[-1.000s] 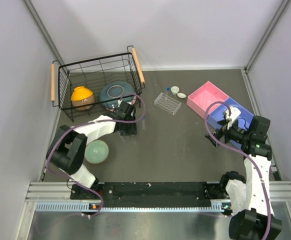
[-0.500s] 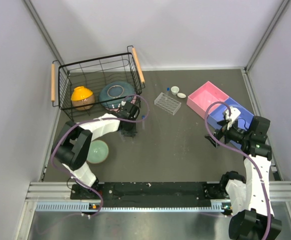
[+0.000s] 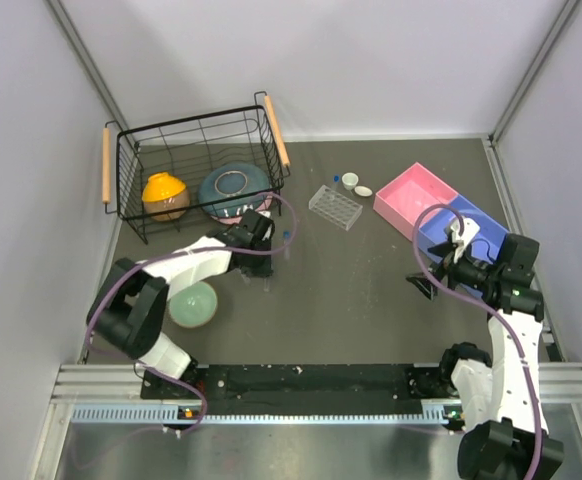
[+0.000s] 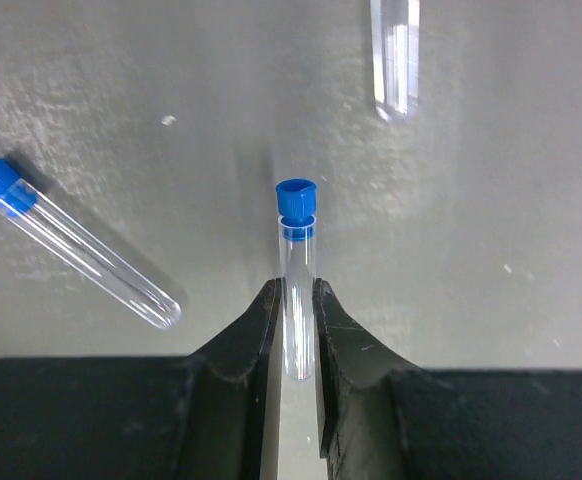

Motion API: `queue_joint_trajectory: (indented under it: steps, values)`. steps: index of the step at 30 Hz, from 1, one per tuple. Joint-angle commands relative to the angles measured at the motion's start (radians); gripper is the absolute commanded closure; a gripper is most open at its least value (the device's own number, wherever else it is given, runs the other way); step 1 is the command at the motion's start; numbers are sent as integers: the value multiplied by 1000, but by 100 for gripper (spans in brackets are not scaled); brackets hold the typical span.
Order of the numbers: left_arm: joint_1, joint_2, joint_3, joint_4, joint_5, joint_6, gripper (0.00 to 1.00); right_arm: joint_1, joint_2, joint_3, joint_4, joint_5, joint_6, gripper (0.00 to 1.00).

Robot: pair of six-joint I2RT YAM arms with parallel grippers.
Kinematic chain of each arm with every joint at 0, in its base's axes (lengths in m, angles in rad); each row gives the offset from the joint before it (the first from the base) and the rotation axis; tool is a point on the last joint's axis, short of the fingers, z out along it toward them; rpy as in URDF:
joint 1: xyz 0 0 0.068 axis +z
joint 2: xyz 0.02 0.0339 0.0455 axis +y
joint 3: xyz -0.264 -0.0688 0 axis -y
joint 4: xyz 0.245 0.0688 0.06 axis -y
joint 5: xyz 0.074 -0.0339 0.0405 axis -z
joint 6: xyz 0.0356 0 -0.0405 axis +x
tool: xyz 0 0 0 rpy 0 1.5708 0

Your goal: Organize the chemistry lab equipment

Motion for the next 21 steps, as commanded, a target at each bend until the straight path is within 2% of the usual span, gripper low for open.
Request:
queue_joint_trajectory:
  steps: [1,5,8,9,12,13,17,21]
  values:
    - [-6,-159,-87,104,144,56,95,-11,47,59,-59,-116,-33,1]
    - [-18,-274,-199,243,293,61,96,8,104,154,-146,-95,-25,1]
    - [-70,-359,-267,371,364,45,96,111,168,261,-241,-32,-47,1]
    - [-92,-386,-274,420,375,45,96,190,192,289,-300,-15,-42,1]
    - [-187,-411,-252,466,364,48,96,345,265,395,-336,81,71,1]
    - [-210,-412,-223,480,338,48,96,433,300,421,-338,95,146,1]
    - [-322,-405,-143,504,297,59,96,458,422,550,-362,-59,271,1]
    - [-379,-382,-71,506,264,75,96,486,490,594,-358,-81,318,1]
